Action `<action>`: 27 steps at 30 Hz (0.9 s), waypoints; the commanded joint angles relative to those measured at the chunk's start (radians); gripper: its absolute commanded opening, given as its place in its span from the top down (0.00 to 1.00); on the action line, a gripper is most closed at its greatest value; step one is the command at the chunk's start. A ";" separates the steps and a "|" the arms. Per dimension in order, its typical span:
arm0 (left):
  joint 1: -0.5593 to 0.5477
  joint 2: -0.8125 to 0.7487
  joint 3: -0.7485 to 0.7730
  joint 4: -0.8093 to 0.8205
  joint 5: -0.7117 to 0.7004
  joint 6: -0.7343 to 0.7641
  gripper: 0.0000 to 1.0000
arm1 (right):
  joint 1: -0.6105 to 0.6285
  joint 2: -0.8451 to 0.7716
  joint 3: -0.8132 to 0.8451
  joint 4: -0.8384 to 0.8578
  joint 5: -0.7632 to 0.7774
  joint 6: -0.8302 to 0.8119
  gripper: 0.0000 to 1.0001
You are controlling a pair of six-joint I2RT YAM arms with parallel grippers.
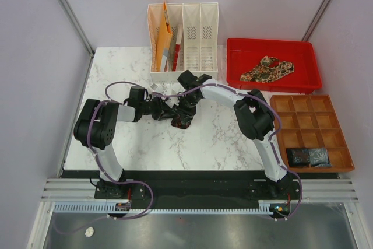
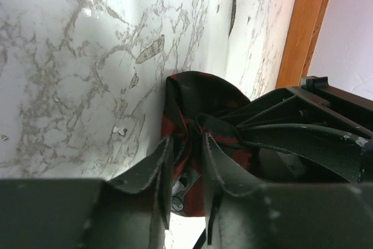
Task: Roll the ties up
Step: Roll the tie at the center of the board.
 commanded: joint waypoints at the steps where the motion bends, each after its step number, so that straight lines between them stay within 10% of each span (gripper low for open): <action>1: -0.031 0.026 -0.027 -0.040 0.000 0.006 0.76 | -0.001 0.057 0.004 -0.001 0.053 -0.018 1.00; 4: -0.028 0.020 -0.024 -0.043 0.007 0.005 0.96 | 0.000 0.054 0.002 -0.001 0.052 -0.020 0.99; 10: -0.017 -0.026 -0.013 -0.109 0.008 0.028 0.98 | -0.004 0.042 -0.001 0.008 0.050 -0.009 0.90; 27: 0.004 -0.106 0.028 -0.157 0.004 0.005 0.98 | -0.014 -0.018 -0.058 0.051 0.044 0.014 0.06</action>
